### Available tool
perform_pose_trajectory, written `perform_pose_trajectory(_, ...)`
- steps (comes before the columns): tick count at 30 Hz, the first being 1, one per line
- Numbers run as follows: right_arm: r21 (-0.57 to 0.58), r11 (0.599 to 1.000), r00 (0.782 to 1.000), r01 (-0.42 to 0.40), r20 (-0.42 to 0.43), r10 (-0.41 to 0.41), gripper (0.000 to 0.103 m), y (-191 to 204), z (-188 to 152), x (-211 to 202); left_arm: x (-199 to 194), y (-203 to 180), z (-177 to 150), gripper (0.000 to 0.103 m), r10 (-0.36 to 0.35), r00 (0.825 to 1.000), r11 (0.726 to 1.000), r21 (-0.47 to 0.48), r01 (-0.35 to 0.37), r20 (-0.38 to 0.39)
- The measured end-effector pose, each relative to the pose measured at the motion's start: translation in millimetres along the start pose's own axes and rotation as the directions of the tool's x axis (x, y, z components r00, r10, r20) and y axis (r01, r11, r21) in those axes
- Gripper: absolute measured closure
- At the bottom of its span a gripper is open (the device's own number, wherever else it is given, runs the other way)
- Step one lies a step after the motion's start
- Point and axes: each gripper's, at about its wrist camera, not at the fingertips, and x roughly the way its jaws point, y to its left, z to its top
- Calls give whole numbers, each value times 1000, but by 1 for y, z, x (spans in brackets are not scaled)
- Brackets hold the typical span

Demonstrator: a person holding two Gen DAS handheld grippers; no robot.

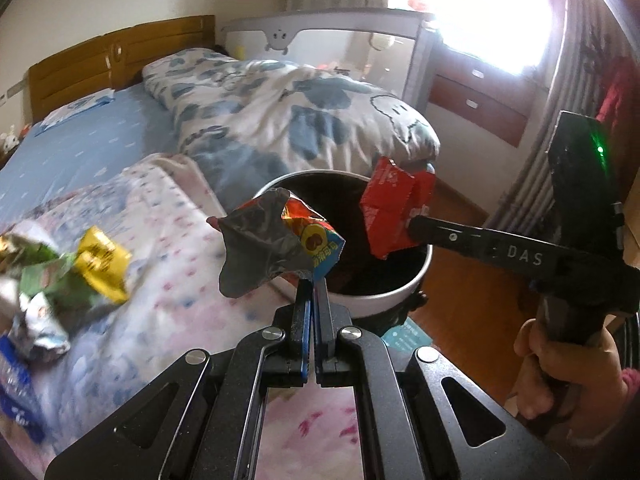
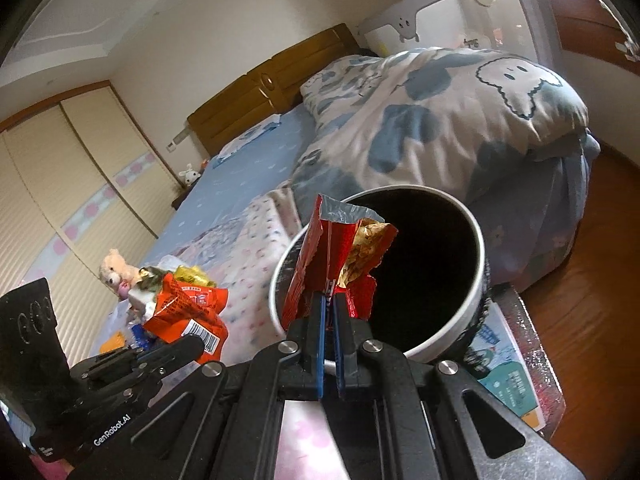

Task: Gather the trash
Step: 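Carry both held wrappers over the white trash bin, then open both tools to drop the wrappers into the bin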

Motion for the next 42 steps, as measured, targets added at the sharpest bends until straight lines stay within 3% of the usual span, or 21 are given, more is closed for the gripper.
perform_pose_trajectory(14,35,999,999,21,-35,-19,100,-31,15,18,46,-12,31,102,-36,998,999,9,37,-45)
perform_pose_trajectory(23,36,999,998,27,-52,-25,99,-41,22,30,65,-10,34,102,-36,996,999,-2,36,-80)
perform_pose_trajectory(26,35,999,998,29,-58,-27,94,-42,23,31,68,-10,33,96,-38,995,999,-13,37,-95)
perform_pose_trajectory(27,35,999,998,31,-55,-29,93,-42,23,31,67,-9,33,83,-34,994,999,-19,32,-100)
perform_pose_trajectory(28,36,999,998,34,-56,-32,89,-42,24,32,66,-8,32,65,-30,995,999,-22,28,-96)
perform_pose_trajectory(29,39,998,998,41,-57,-39,85,-43,24,32,63,-6,30,57,-22,996,1000,-24,20,-85)
perform_pose_trajectory(30,44,998,998,44,-56,-41,72,-44,24,31,61,-5,29,48,-14,997,1000,-26,12,-79)
perform_pose_trajectory(31,51,998,998,42,-50,-39,57,-44,24,29,58,-3,27,48,-9,997,1000,-29,7,-76)
perform_pose_trajectory(35,52,998,999,44,-28,-42,51,-41,23,22,45,7,15,44,9,997,998,-58,-14,-71)
perform_pose_trajectory(37,46,998,999,40,-13,-40,32,-35,20,18,36,13,7,36,27,998,996,-79,-32,-65)
perform_pose_trajectory(42,-6,1000,1000,28,7,-28,19,-9,8,11,9,34,-17,34,66,996,985,-155,-74,-53)
